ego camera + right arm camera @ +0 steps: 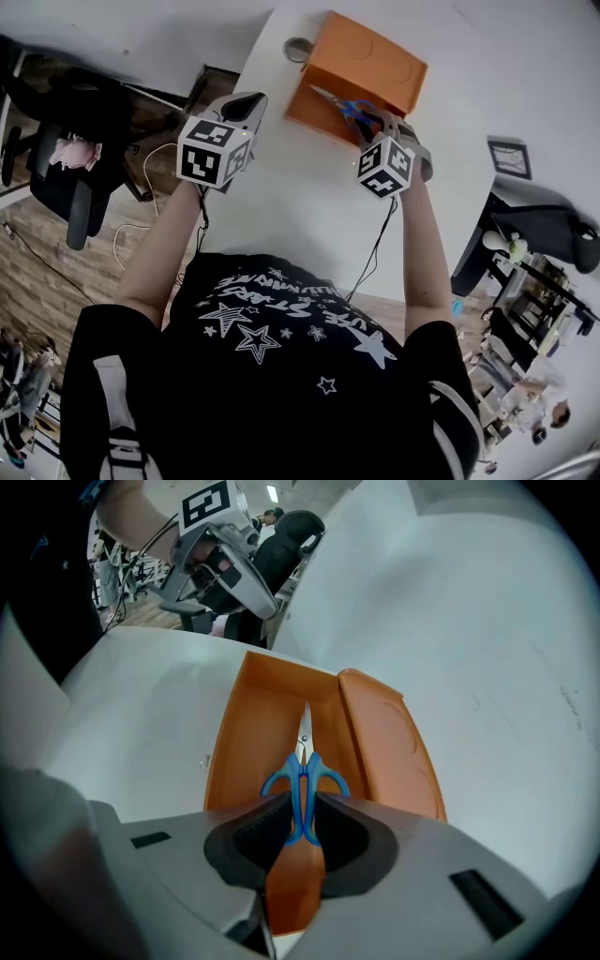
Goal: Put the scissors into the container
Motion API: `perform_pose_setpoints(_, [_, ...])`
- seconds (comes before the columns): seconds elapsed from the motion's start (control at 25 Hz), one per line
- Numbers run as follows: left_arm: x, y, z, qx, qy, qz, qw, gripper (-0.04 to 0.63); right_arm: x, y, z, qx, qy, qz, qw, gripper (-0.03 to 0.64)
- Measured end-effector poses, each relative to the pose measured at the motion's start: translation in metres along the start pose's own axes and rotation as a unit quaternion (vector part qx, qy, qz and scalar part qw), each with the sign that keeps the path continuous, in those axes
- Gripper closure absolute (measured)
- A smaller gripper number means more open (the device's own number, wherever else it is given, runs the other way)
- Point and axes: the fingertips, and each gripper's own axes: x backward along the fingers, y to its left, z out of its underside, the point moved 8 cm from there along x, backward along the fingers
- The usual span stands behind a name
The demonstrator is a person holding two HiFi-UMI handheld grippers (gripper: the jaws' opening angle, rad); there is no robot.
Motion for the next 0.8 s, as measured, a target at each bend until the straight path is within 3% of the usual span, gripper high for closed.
perform_pose_setpoints(0.8, [-0.007, 0.009, 0.007, 0.015, 0.008, -0.012, 0.9998, 0.578, -0.022, -0.002, 0.011, 0.013, 0.004, -0.030, 0.999, 0.518])
